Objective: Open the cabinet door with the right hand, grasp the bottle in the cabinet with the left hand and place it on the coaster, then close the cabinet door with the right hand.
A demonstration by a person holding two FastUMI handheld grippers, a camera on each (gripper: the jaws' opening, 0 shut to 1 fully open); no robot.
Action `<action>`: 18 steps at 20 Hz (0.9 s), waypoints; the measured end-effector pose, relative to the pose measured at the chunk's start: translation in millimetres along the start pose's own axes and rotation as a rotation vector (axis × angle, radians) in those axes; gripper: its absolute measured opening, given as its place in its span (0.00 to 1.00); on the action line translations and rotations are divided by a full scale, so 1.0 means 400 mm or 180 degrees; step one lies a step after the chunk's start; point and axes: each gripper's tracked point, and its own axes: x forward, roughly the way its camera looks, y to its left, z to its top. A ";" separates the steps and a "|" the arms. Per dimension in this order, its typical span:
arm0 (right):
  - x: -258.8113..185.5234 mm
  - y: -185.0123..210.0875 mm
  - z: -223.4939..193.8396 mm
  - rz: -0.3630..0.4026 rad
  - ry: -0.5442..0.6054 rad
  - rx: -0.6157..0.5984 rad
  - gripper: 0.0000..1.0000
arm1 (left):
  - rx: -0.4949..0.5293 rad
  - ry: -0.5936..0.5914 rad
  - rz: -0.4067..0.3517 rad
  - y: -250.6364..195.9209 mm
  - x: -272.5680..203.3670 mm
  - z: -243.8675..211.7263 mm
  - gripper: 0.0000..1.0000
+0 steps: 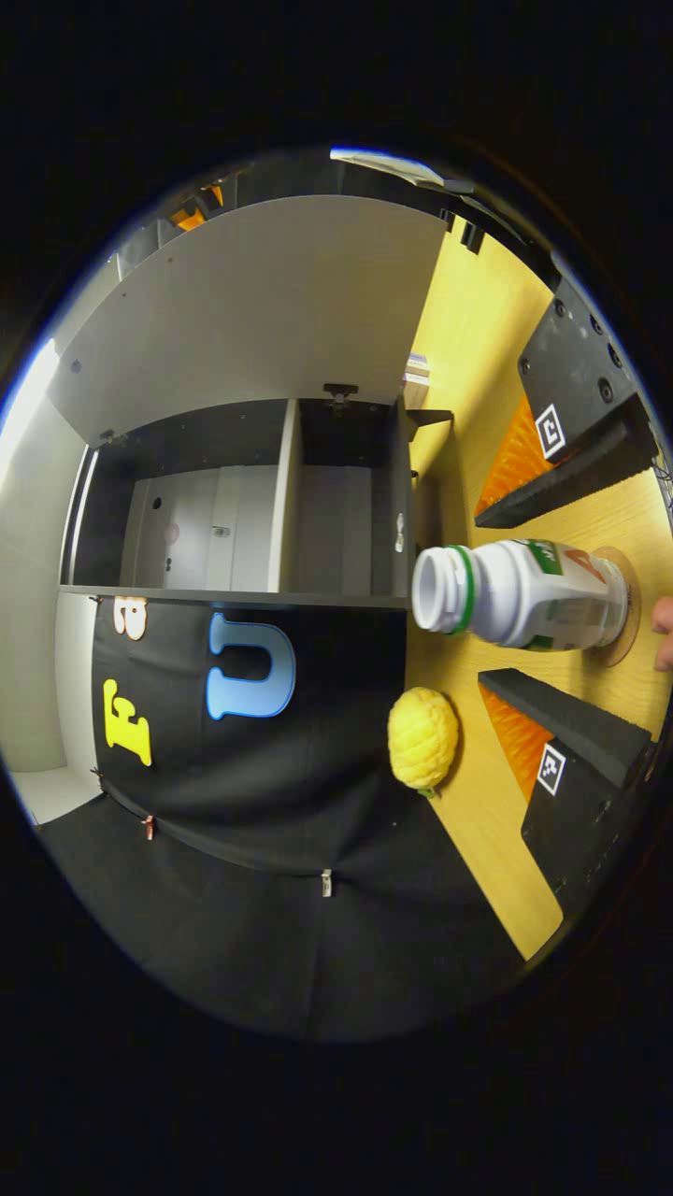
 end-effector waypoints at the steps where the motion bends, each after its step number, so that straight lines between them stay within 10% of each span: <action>1: 0.002 -0.003 -0.007 0.0015 0.0016 -0.0007 0.98 | -0.0011 -0.0016 -0.0006 -0.006 -0.001 0.027 0.95; 18: 0.036 0.172 0.011 0.0814 0.0115 0.0189 0.99 | -0.0042 -0.0091 0.0388 -0.127 -0.053 0.542 0.94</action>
